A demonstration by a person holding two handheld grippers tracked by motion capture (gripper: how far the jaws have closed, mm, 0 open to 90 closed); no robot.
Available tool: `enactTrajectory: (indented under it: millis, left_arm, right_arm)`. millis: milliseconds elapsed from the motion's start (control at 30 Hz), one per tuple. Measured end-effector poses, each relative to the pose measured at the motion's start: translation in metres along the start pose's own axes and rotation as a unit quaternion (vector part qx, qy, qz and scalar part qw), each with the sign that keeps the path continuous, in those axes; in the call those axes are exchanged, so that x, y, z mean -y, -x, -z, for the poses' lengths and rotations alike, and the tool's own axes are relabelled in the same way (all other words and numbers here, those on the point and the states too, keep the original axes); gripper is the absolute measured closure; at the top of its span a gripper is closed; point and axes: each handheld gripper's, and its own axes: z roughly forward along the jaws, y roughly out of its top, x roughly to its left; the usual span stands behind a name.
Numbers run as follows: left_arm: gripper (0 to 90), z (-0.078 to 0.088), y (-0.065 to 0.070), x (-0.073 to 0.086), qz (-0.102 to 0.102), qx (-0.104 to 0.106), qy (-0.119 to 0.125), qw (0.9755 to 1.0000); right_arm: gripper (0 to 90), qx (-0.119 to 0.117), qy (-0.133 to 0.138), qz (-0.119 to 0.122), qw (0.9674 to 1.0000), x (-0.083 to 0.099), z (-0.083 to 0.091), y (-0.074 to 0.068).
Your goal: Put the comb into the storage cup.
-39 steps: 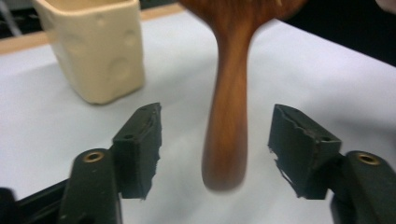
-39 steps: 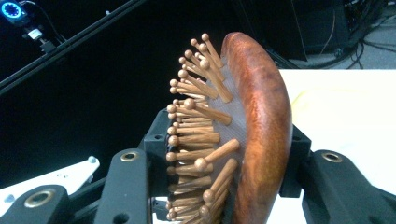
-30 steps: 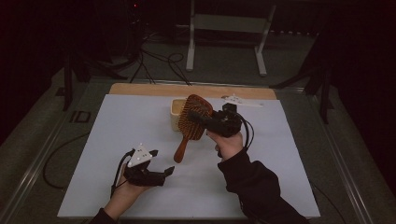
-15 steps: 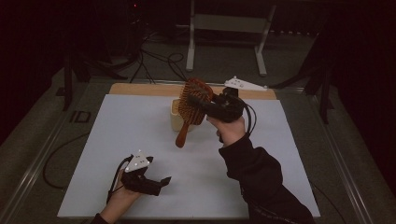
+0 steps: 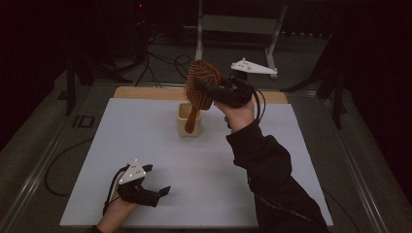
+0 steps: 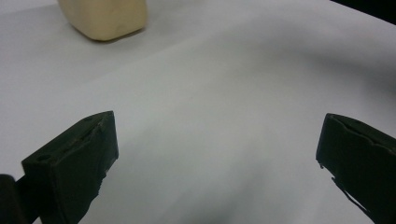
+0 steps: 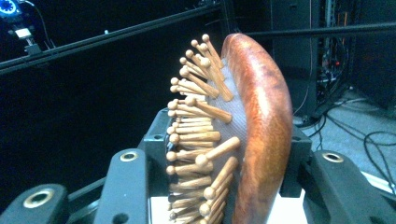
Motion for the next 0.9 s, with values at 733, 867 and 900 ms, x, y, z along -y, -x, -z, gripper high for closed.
enactTrajectory:
  millis: [733,867,900]
  left_arm:
    - [0.0,0.022,-0.01,0.018,0.0,0.004,0.056,0.9985]
    - [0.0,0.022,-0.01,0.018,-0.006,0.002,0.057,0.9984]
    - [0.0,0.021,-0.011,0.019,-0.007,0.001,0.058,0.9983]
  right_arm:
    - [51.6,0.064,-0.002,0.024,0.9977,-0.018,-0.052,0.031]
    - [51.5,0.067,-0.005,0.022,0.9975,-0.008,-0.062,0.038]
    - [51.5,0.068,-0.005,0.022,0.9974,-0.005,-0.065,0.039]
